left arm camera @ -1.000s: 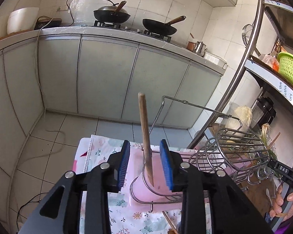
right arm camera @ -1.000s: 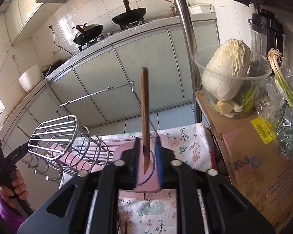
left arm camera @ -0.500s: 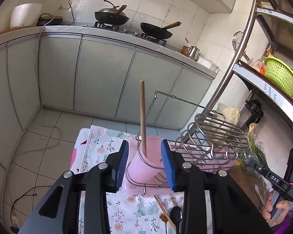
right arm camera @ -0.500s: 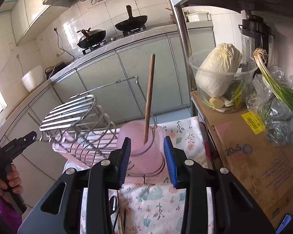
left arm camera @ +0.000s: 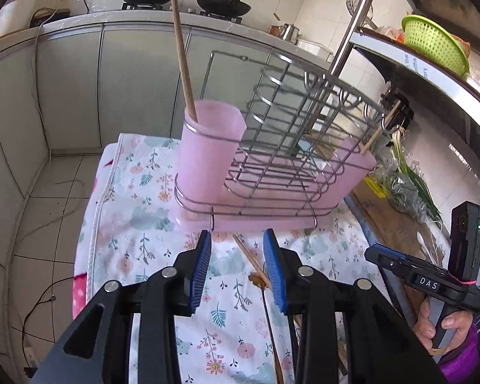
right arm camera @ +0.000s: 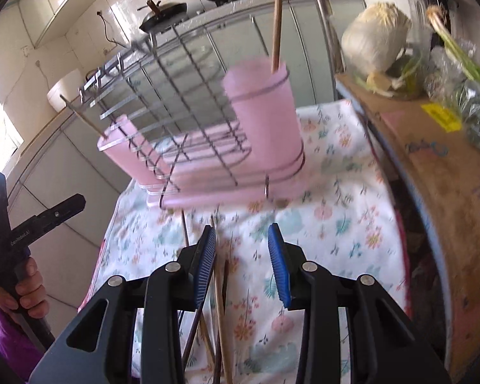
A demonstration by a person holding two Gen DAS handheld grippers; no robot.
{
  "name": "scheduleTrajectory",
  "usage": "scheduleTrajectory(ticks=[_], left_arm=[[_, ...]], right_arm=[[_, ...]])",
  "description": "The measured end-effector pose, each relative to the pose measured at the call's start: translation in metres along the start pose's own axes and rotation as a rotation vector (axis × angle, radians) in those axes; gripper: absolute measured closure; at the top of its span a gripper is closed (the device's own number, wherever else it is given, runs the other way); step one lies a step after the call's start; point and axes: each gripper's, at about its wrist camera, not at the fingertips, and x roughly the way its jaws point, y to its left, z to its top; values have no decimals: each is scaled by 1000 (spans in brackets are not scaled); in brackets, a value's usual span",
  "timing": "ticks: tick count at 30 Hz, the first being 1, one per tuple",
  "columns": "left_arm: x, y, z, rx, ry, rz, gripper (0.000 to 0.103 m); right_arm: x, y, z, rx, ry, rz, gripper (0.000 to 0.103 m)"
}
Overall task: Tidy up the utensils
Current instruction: 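Grasp a black spoon with the left tool while the right tool grasps a wooden chopstick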
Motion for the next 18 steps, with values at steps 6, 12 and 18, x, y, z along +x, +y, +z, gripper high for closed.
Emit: scheduleTrajectory(ticks=[6,12,18], left_arm=[[24,1,-25,-16,85,-4,71],[41,-1,-41,-36,149,-18,71],[55,-17,-56,-21,212,-83,78]], right_arm=[[17,-6,-26,14,64,-5,68],[28,-10,-41,23,110,7,68],[36,-1,-51,-5,139,38,68]])
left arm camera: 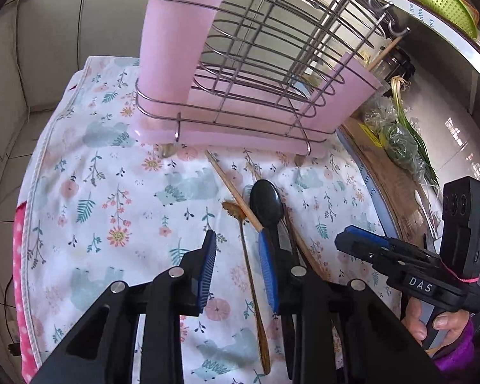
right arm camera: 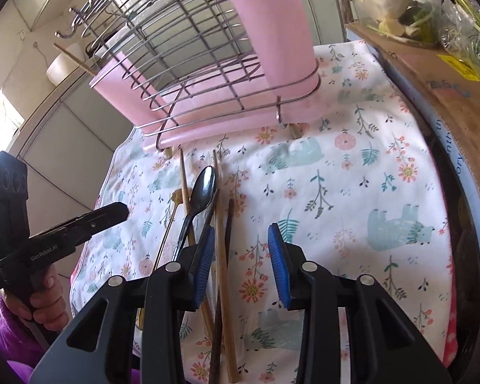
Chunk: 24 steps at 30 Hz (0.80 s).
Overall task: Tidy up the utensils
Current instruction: 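Grasp a black spoon with the left tool while the right tool grasps a wooden chopstick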
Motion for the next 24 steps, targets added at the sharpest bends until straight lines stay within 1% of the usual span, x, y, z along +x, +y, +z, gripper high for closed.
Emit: scheduleTrajectory(ticks=[3,5,6,16,17,18,19,20,24], left_arm=[[10,-11,-5,19,30,-21,82],[16,-18,-8,36,44,-20,83],[20,-21,-8,44,51,-19,83],[53,-37,-10,74,123,-1,83],[55,-37,-11,75,128,0,87],[57,-38,-11,76,133,0,90],[57,-38,-12,76,131,-8,94],[56,-38,-12,74,128,-11,96],[47,-33,-11,55,101,-5,96]], right_arm=[[4,6,-4,-20,20,19,69],[7,8,-7,-31,32,28,77],[9,9,-8,-34,38,33,78],[25,13,-16,-40,84,44,78],[28,15,-17,-43,90,41,78],[30,15,-18,-45,95,37,86],[33,15,-19,-45,103,32,91],[35,14,-20,-39,113,29,95],[31,11,-20,-18,102,28,96]])
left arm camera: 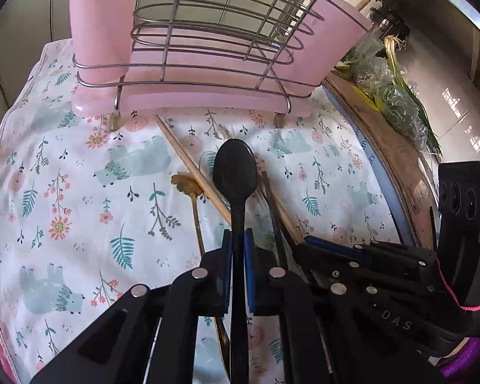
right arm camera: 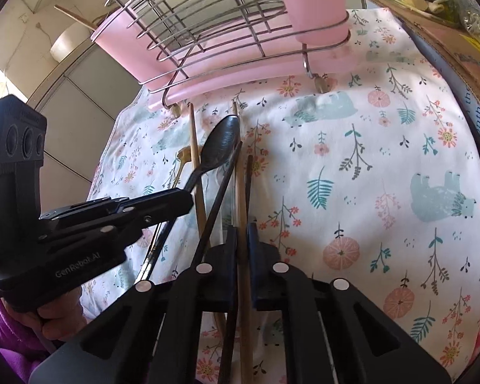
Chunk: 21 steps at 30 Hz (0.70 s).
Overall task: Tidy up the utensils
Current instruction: 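Grasp a black spoon with the left tool while the right tool grasps a wooden chopstick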
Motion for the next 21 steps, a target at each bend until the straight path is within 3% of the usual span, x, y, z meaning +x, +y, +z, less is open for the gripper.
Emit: scheduleTrajectory(ticks=[10,15,21], left_arm=[[-37,37,3,-108,-77,43,97],[-31,59,-2,-165,-43,88,97],[-19,63,-7,-162,0,118,96]], right_arm=[[-28,-16,-4,64,-60,-72,96],[-32,-28,-9,111,-59,-116,96],[-24,-30,-11,120,-22,-127,96]])
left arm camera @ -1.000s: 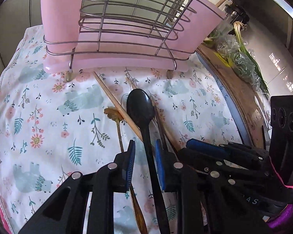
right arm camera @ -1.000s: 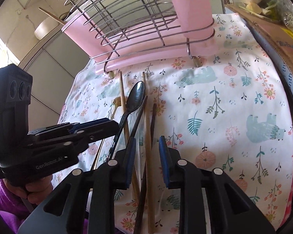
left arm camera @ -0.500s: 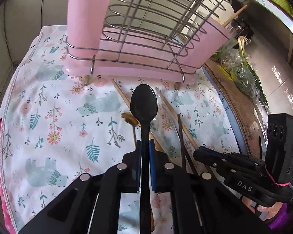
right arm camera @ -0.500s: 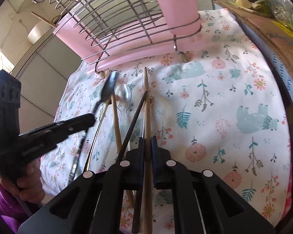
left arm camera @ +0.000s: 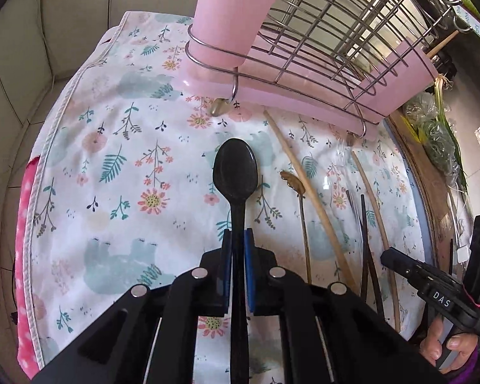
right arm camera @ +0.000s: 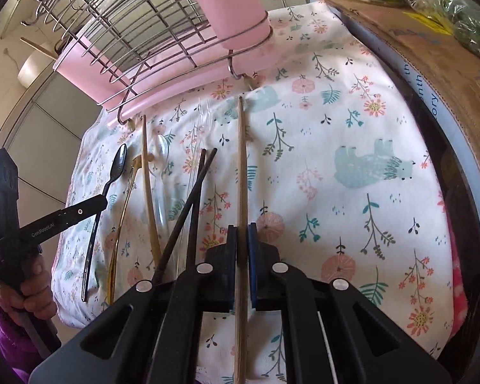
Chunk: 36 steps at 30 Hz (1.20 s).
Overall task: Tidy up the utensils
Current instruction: 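Grasp a black spoon with the left tool while the right tool grasps a wooden chopstick, then lift the black spoon and the chopstick upright above the pink cup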
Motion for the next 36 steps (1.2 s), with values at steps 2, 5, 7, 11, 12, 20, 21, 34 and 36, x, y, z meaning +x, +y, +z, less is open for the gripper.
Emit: scheduleTrajectory(ticks=[2,5,7,11,12,20,21,34,36], left_arm=[[2,-2,2,21,10,8,96],[5,-3,7,38,46,14,95],[8,-1,13,50,77,6,95],[13,0,25,65,120,-14,94],[14,0,28,66,127,-15,94],[24,4,48,86,186,-35,93],[25,4,49,86,193,-38,93],[36,1,60,121,254,-58,93],[34,1,58,123,236,-57,94]], right_arm=[[0,1,0,-4,8,-3,96],[2,1,3,0,36,9,96],[3,-2,7,6,51,25,96],[1,-5,21,1,70,51,95],[1,-5,25,-3,72,53,95],[14,-3,58,-42,91,17,95],[16,-3,62,-48,98,16,95],[49,8,88,-85,188,-44,96],[47,7,87,-78,172,-38,96]])
